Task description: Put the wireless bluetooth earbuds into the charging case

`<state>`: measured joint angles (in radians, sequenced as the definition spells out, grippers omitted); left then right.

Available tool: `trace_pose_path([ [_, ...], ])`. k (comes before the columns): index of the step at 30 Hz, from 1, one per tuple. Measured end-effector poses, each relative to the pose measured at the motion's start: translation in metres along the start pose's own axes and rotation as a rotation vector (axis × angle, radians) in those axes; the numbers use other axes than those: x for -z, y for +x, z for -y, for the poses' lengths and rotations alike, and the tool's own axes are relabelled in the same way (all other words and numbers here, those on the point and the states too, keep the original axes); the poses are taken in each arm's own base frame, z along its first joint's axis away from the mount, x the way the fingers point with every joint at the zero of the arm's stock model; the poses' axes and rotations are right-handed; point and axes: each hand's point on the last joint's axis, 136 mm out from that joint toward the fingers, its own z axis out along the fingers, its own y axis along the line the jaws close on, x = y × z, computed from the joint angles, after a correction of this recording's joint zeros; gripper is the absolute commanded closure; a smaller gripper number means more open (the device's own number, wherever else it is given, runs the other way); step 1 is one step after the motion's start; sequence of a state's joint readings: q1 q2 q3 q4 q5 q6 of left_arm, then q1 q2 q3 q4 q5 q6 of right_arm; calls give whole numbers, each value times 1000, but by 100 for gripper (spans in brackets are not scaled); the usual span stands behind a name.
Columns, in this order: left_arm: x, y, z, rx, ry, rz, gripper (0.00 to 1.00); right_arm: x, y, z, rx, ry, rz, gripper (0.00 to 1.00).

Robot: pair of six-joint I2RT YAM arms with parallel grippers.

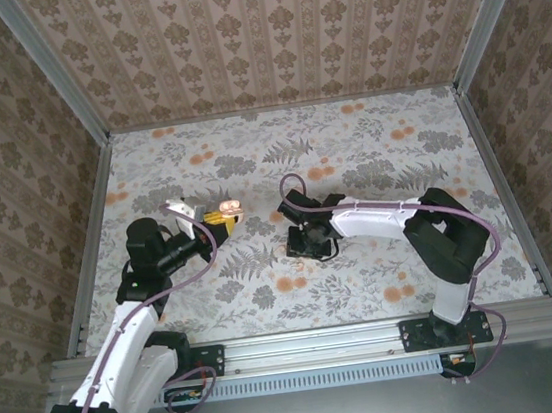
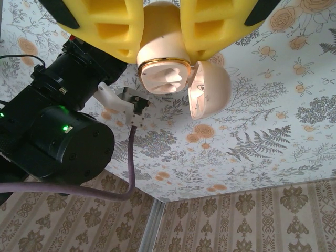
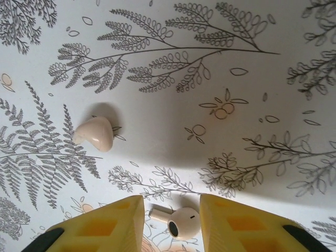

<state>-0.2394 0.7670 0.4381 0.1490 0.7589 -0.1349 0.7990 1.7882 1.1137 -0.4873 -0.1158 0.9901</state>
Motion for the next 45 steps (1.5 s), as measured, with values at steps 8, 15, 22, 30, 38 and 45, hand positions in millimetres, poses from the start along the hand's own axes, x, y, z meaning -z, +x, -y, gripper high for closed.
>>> trace_pose_path([
  [8, 0, -1, 0, -4, 0, 2, 100, 9, 16, 11, -49, 5, -1, 59],
  [15, 0, -1, 1, -4, 1, 3, 100, -5, 34, 5, -107, -30, -16, 60],
  [22, 0, -1, 1, -4, 1, 3, 100, -10, 36, 2, -157, -44, -26, 61],
  [30, 0, -1, 1, -4, 1, 3, 100, -11, 33, 4, -171, -38, -19, 66],
  [38, 0, -1, 1, -5, 1, 4, 100, -12, 29, 3, -161, -22, -24, 67],
  [45, 0, -1, 1, -5, 1, 4, 100, -13, 26, 3, -151, -17, -27, 69],
])
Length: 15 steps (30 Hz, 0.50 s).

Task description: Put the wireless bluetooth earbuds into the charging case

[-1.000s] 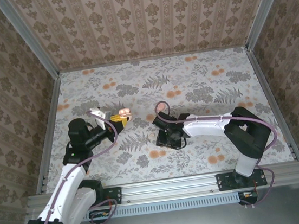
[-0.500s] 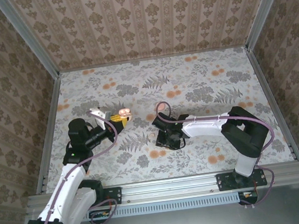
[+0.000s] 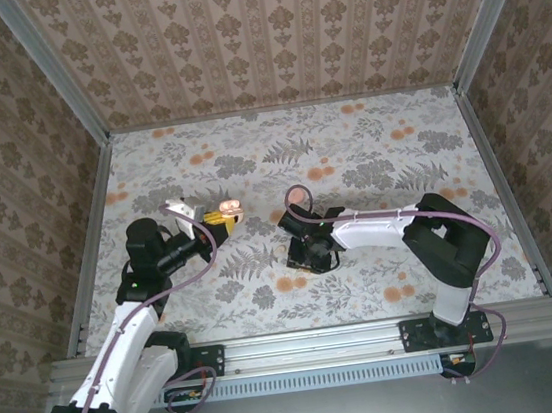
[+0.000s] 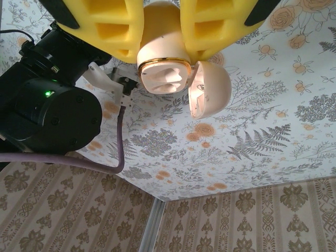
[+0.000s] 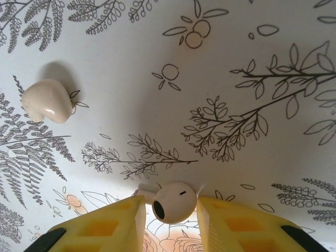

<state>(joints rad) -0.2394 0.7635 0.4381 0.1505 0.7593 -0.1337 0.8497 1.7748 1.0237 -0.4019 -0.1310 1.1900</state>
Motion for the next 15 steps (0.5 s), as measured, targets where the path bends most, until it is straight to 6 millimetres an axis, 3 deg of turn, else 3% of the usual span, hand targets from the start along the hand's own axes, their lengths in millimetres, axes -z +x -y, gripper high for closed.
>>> trace_pose_path([
  [15, 1, -2, 2, -6, 3, 6, 100, 0, -12, -3, 24, 11, 10, 71],
])
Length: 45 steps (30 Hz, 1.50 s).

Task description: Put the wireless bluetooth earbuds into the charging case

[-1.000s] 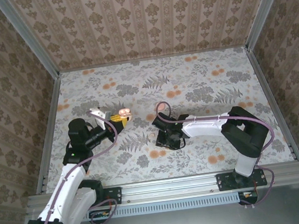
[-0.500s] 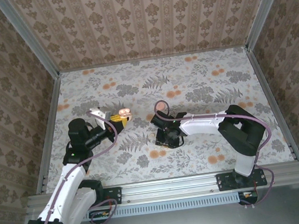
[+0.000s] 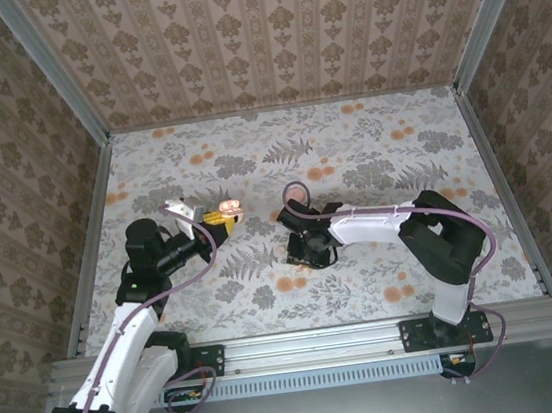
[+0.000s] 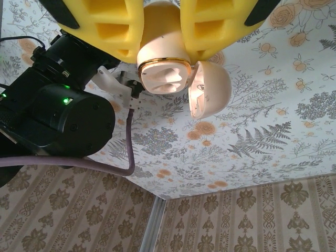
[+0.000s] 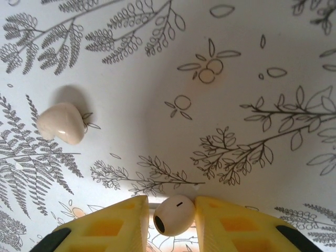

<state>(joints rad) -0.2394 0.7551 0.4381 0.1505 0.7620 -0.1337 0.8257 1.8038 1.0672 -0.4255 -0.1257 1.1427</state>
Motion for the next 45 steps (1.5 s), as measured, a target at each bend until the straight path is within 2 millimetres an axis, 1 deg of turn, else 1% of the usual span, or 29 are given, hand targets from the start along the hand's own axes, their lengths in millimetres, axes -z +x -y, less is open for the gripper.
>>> trace_pose_path([
  [3, 0, 0, 0, 0, 0, 0, 100, -1, -4, -1, 9, 3, 4, 72],
  [11, 0, 0, 0, 0, 0, 0, 100, -2, -4, 0, 31, 26, -7, 74],
  [16, 0, 0, 0, 0, 0, 0, 100, -1, -5, -2, 60, 47, -16, 78],
  [20, 1, -1, 1, -2, 0, 2, 100, 0, -14, -8, 101, 56, 16, 81],
  [26, 1, -1, 1, -2, 0, 2, 100, 14, -26, -16, 173, 81, 58, 81],
  [32, 0, 0, 0, -2, 0, 2, 100, 30, -34, -12, 267, 156, 90, 82],
  [35, -1, 2, -1, 7, 1, -7, 100, 45, -37, -9, 332, 202, 120, 82],
  [38, -4, 7, -4, 22, 2, -23, 100, 72, -43, -15, 410, 224, 184, 82],
  [41, -8, 9, -4, 27, 11, -33, 100, 111, -48, -33, 504, 204, 284, 82],
  [45, -15, 15, 2, 31, 41, -53, 100, 168, -50, -63, 629, 133, 433, 83],
])
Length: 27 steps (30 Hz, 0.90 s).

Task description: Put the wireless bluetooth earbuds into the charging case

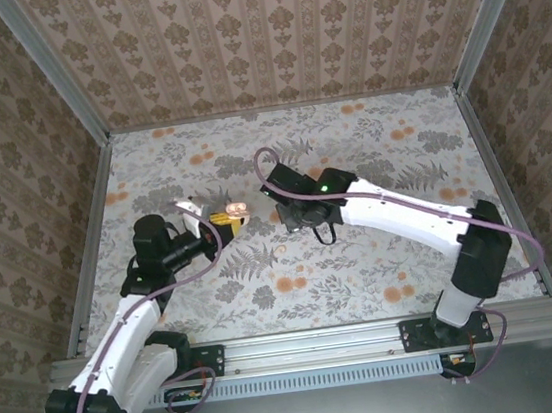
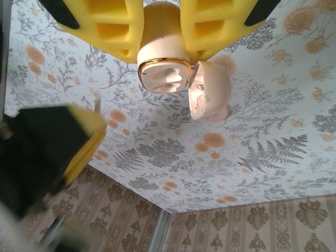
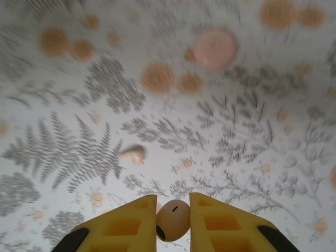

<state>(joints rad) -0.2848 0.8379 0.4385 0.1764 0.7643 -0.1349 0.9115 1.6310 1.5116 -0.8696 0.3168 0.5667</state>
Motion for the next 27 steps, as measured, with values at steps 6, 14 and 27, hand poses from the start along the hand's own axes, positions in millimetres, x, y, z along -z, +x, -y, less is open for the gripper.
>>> trace_pose_path([
  [6, -5, 2, 13, -13, 63, -12, 100, 51, -28, -18, 165, -60, 163, 84],
  [14, -7, -6, 35, -70, 159, 11, 100, 72, -33, -42, 330, -95, 225, 84],
  [27, -9, -14, 48, -92, 220, 39, 100, 82, -41, -54, 415, -78, 299, 84],
])
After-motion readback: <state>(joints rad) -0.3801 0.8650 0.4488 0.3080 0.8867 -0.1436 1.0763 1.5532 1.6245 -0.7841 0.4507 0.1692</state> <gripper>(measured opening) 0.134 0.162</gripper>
